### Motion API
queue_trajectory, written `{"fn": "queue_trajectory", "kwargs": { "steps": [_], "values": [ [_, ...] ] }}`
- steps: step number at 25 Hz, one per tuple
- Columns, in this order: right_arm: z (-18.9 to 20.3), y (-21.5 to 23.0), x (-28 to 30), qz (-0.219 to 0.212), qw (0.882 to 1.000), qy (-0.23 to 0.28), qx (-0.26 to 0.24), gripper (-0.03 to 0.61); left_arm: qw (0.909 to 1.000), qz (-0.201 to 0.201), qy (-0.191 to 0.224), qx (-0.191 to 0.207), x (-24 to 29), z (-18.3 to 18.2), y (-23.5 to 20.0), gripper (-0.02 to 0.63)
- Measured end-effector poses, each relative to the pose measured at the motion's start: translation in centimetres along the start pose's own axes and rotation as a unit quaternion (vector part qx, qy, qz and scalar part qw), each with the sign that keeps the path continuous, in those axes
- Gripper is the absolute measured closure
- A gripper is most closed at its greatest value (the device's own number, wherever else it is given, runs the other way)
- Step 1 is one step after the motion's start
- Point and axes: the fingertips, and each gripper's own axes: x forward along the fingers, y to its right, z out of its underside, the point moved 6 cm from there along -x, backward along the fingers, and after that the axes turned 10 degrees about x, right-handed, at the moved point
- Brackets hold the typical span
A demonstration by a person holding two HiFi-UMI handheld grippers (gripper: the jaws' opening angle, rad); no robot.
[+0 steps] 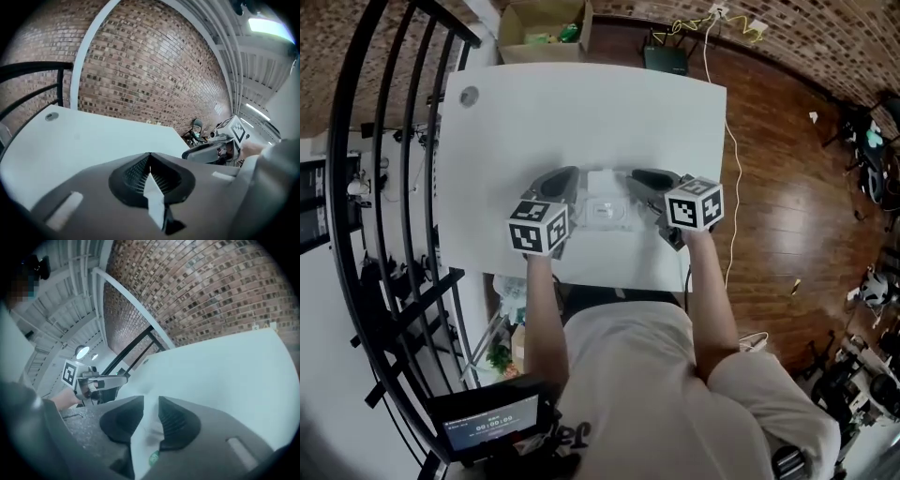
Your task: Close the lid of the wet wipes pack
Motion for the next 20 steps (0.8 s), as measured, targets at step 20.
{"fn": "queue_trajectory", "kwargs": {
  "steps": [20],
  "values": [
    [0.8,2.3,3.5,0.006,0.996,-0.070,0.057,0.500,0.9695,0.205,-0.129,-0.041,5.2,4.0,-0.8,0.505]
  ]
}}
